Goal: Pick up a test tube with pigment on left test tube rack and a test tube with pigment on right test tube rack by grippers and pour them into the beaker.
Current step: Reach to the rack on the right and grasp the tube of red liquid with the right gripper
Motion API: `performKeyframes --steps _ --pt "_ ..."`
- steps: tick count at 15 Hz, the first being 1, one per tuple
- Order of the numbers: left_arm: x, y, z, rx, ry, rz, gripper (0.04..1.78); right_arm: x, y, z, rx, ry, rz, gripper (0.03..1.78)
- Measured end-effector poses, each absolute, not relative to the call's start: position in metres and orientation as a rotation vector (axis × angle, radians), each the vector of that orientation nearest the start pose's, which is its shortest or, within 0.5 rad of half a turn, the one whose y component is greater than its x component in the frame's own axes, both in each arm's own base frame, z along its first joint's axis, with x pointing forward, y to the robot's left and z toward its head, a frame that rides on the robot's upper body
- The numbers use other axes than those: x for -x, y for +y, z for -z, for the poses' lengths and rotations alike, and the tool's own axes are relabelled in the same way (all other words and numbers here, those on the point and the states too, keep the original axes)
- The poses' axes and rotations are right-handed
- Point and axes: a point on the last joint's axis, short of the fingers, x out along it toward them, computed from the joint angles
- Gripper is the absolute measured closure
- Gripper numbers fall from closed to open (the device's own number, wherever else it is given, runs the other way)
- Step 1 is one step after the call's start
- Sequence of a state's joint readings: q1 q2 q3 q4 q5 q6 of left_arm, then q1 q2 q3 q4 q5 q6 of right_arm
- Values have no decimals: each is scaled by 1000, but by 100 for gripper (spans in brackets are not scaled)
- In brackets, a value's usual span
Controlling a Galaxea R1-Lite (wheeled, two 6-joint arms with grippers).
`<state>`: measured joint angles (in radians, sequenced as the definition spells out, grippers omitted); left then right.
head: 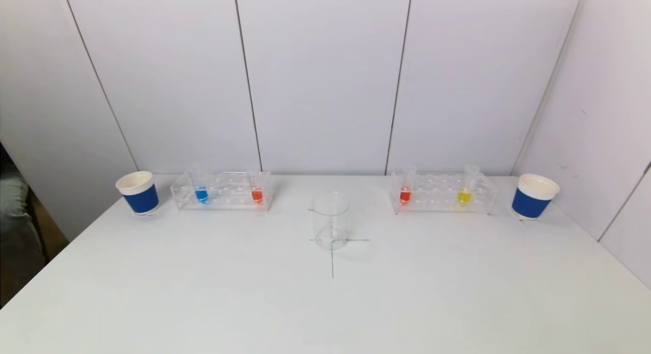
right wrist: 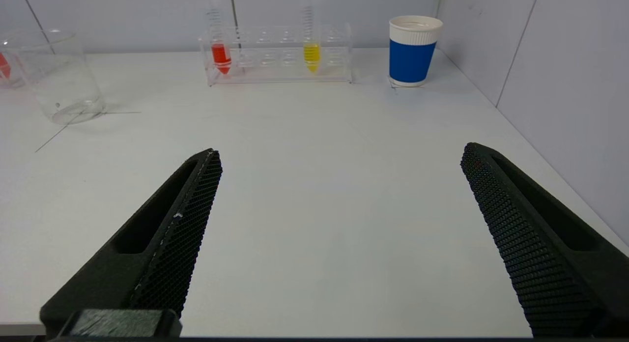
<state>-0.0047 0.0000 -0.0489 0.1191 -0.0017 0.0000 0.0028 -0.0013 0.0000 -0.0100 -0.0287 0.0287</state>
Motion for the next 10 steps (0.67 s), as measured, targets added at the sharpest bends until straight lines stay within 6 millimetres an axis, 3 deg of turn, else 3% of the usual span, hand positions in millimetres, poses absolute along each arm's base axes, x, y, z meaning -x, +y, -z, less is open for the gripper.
performKeyframes --steps 10 --pt "27 0 -77 -1 70 6 6 23 -1 -77 -29 -12 25 4"
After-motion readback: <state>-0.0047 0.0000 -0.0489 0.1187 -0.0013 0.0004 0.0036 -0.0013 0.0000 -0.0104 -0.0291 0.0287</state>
